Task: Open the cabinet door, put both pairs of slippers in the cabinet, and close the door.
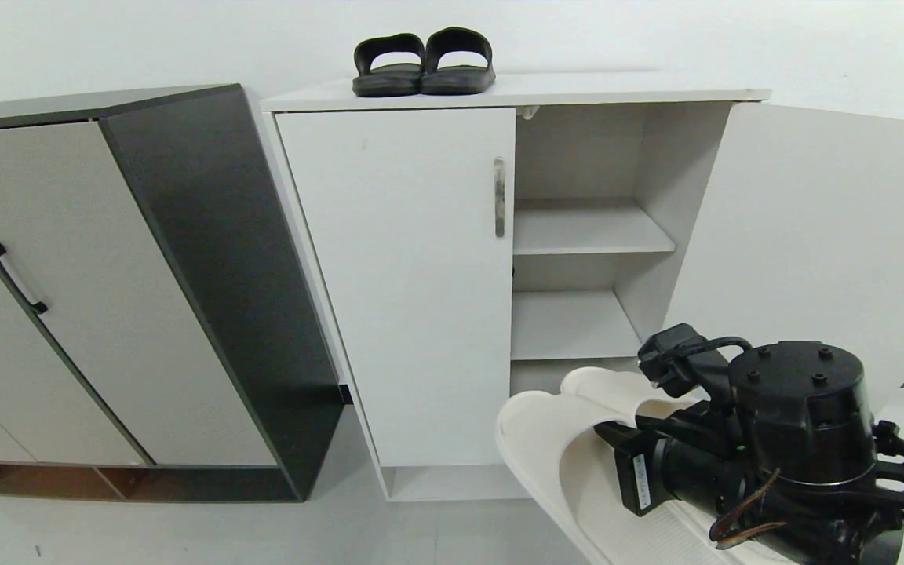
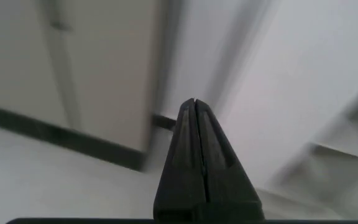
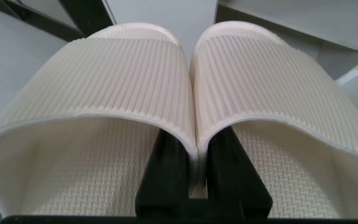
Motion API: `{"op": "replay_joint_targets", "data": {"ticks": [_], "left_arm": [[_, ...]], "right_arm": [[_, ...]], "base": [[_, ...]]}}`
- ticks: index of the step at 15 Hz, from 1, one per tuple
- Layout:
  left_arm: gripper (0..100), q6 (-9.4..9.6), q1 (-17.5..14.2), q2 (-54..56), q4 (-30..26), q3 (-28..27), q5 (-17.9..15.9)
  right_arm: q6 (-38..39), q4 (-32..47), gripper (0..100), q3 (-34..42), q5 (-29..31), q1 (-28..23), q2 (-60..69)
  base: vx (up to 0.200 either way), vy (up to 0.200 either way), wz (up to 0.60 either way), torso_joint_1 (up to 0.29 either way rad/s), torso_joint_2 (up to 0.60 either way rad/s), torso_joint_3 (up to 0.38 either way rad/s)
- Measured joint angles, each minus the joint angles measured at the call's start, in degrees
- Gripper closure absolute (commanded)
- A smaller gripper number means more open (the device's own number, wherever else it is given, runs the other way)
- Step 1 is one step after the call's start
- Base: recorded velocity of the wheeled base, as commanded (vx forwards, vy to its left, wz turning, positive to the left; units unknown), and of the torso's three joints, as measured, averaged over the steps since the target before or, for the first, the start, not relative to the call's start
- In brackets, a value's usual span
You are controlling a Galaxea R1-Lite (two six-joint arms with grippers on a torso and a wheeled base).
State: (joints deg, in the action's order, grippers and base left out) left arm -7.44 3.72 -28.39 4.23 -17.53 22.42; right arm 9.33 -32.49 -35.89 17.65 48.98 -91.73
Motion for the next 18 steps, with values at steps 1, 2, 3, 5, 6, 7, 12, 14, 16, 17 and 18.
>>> {"op": "replay_joint_targets", "data": {"ticks": [1,2,3,5,6,7,12,14,16,17,18], "left_arm": [[100,1.43,-2.73,4.19,-0.40,5.49,-0.78],[100,2.84,-4.53,8.13,-0.71,9.51,-2.30],[100,4.27,-5.61,12.00,-0.87,12.35,-4.77],[100,6.11,-6.63,18.40,-2.12,15.74,-12.61],[100,6.27,-6.80,20.71,-2.51,16.71,-13.86],[100,6.66,-6.11,22.44,-3.06,17.04,-16.07],[100,9.20,-3.54,27.34,-4.39,17.51,-22.77],[100,9.20,-3.61,27.99,-4.41,17.53,-22.93],[100,9.13,-3.62,28.28,-4.39,17.53,-22.95],[100,9.13,-3.62,28.34,-4.39,17.53,-22.93],[100,9.13,-3.62,28.39,-4.41,17.53,-22.95]], "right_arm": [[0.00,0.00,100,0.00,0.00,0.05,-0.35],[0.00,-0.11,100,0.00,0.02,0.05,-0.71],[0.09,-0.05,100,0.04,0.02,-0.01,-1.15],[0.15,-0.13,100,0.04,0.00,0.07,-1.46],[0.15,-0.22,100,0.04,0.02,0.05,-1.56],[0.15,-0.20,100,0.04,0.02,0.00,-1.60],[0.09,-0.35,100,0.26,0.02,0.16,-2.30],[0.24,-0.35,100,0.15,-0.06,0.21,-2.45],[0.27,-0.95,100,0.04,-0.09,0.22,-2.58],[0.27,-1.28,100,0.04,-0.09,0.22,-2.67],[0.27,-1.37,100,0.04,-0.04,0.22,-2.72]], "base": [[0.000,0.000,0.00,0.000,0.00,0.000],[0.000,0.000,0.00,0.000,0.00,0.000],[0.000,0.000,0.00,0.000,0.00,0.000],[0.000,0.000,0.00,0.000,0.00,0.000],[0.000,0.000,0.00,0.000,0.00,0.000],[0.000,0.000,0.00,0.000,0.00,0.000],[0.000,0.000,0.00,0.000,0.00,0.000],[0.000,0.000,0.00,0.000,0.00,0.000],[0.000,0.000,0.00,0.000,0.00,0.000],[0.000,0.000,0.00,0.000,0.00,0.000],[0.000,0.000,0.00,0.000,0.00,0.000]]}}
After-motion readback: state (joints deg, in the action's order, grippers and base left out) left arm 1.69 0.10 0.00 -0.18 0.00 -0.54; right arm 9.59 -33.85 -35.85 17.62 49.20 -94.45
